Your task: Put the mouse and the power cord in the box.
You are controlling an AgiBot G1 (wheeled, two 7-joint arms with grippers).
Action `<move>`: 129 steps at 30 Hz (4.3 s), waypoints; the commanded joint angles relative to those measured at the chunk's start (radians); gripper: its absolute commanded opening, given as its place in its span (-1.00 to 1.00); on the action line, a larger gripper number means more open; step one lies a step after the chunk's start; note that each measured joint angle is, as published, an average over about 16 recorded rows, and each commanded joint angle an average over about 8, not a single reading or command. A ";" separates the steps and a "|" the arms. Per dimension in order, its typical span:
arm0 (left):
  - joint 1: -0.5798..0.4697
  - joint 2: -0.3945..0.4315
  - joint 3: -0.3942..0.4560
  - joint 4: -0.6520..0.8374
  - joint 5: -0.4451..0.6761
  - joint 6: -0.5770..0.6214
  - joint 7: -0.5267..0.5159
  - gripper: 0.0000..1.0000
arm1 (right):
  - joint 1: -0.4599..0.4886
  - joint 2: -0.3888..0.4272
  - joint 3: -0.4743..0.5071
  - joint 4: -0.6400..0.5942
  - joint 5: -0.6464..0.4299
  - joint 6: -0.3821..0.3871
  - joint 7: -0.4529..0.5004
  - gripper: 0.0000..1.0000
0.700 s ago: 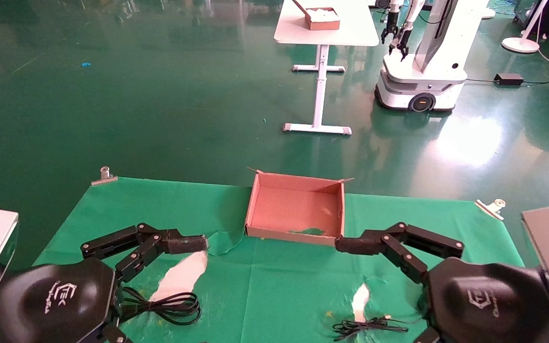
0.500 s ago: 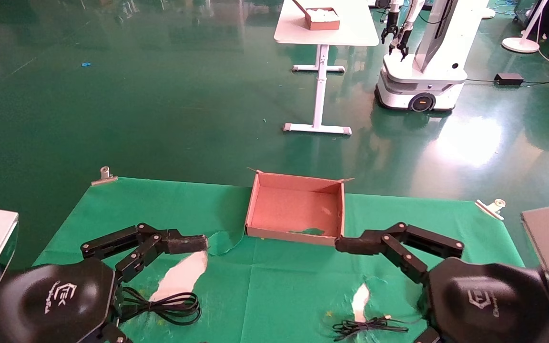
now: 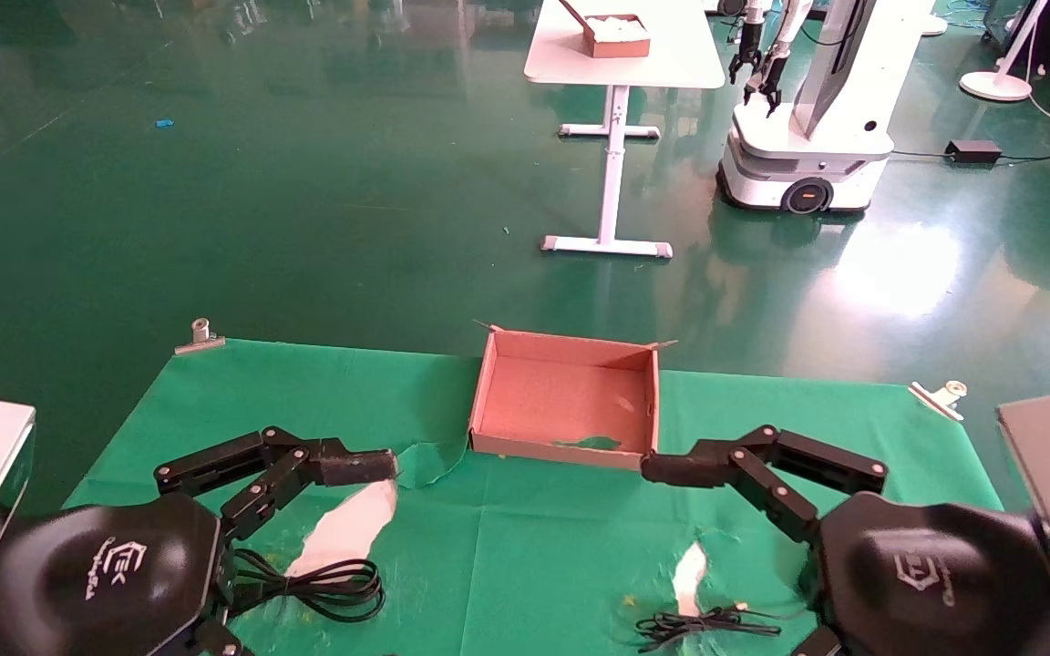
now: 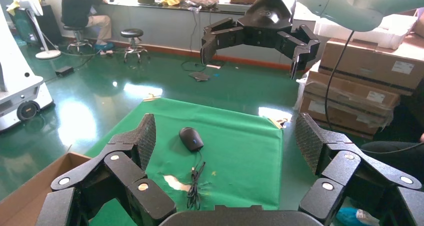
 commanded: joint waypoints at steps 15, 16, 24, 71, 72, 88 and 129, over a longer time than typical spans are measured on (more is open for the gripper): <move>-0.073 -0.028 0.132 -0.042 0.316 -0.029 -0.129 1.00 | 0.005 0.038 -0.075 0.050 -0.256 0.045 -0.023 1.00; -0.099 -0.023 0.159 -0.049 0.383 -0.031 -0.155 1.00 | 0.011 0.039 -0.087 0.055 -0.295 0.056 -0.019 1.00; -0.294 0.079 0.328 -0.055 0.817 -0.025 -0.336 1.00 | 0.065 0.020 -0.141 0.067 -0.470 0.117 0.023 1.00; -0.323 0.383 0.580 0.163 1.551 -0.289 -0.380 1.00 | 0.052 0.034 -0.175 0.060 -0.586 0.142 -0.005 1.00; -0.323 0.384 0.580 0.164 1.551 -0.290 -0.380 1.00 | 0.057 0.027 -0.188 0.060 -0.622 0.145 -0.019 1.00; -0.324 0.386 0.580 0.168 1.552 -0.290 -0.379 1.00 | 0.233 -0.287 -0.379 -0.173 -1.109 0.251 -0.075 1.00; -0.324 0.386 0.580 0.168 1.550 -0.291 -0.379 -1.00 | 0.269 -0.380 -0.419 -0.326 -1.186 0.291 -0.090 -1.00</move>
